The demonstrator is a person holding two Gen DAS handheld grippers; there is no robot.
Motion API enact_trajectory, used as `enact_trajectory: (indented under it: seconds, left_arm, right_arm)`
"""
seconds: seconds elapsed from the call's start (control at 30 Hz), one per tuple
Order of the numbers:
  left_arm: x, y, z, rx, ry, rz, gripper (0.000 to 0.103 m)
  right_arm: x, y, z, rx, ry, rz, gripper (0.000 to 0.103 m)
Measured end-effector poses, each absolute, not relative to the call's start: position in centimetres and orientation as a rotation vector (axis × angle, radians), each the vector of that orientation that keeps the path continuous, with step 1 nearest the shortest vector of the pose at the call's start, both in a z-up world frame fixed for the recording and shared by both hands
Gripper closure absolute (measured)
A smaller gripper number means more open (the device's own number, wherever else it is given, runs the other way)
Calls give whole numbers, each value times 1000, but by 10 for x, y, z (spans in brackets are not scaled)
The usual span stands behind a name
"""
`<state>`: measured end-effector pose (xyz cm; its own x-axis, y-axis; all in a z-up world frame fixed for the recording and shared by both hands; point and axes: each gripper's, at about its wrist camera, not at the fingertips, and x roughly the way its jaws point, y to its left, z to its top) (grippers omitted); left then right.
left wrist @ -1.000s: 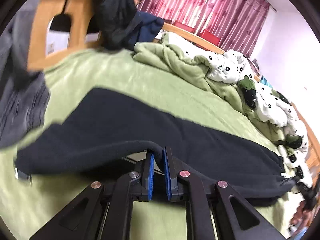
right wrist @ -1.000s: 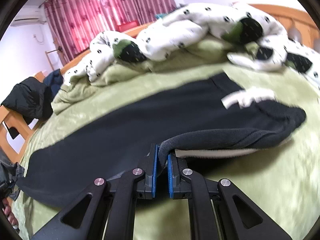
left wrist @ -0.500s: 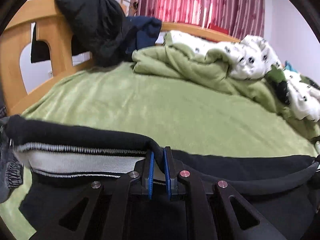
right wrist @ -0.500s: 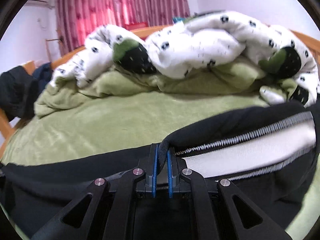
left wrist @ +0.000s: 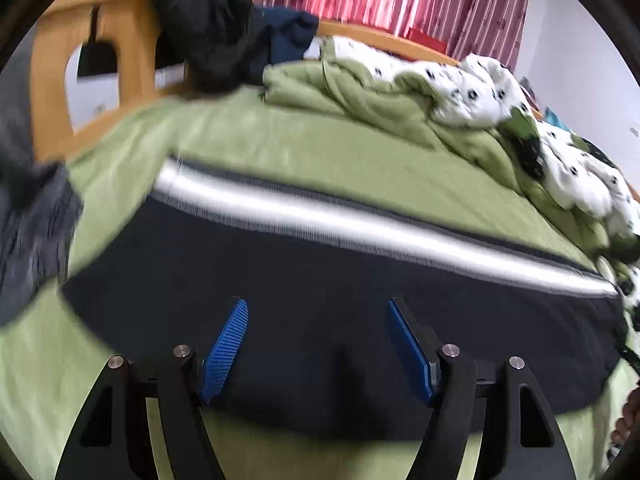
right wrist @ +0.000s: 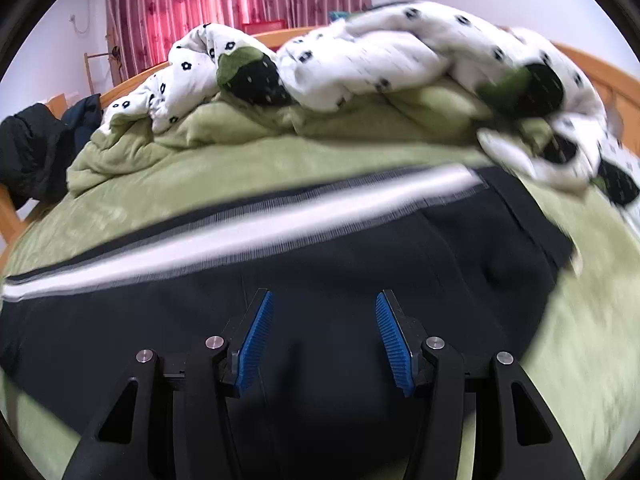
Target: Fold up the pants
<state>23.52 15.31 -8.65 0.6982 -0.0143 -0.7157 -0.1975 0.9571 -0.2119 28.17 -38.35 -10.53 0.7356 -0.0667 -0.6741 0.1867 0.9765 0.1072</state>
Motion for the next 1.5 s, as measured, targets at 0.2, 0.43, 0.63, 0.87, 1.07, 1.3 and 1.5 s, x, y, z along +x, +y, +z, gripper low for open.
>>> enact_trajectory:
  seconds: [0.2,0.43,0.63,0.87,1.07,1.3,1.5]
  left_arm:
    - [171,176,-139,-465,886,10,34]
    - [191,199,-147,-645,845,-37,34]
    - [223,210,-157,-721,802,-17,36]
    - [247,196,-147,-566,829,124,88]
    - [207,203,-126,-604,775,90,92]
    - [128,193,-115,-548,816,49,92]
    - [55,182,-120,-539,869,13,91]
  right_arm:
    - [205,-407,-141,242,834,-130,49]
    - [209,-426,-165,474,855,-78,45]
    - [256,-428,-169,546,821,-103,44]
    - [300,-420,-165,457,787,-212,87]
    - [273,-420,-146,417,767,-220,95]
    - [188,-441,-119,431,731,-177,96]
    - [98,-459,-116,410,750,-150,96]
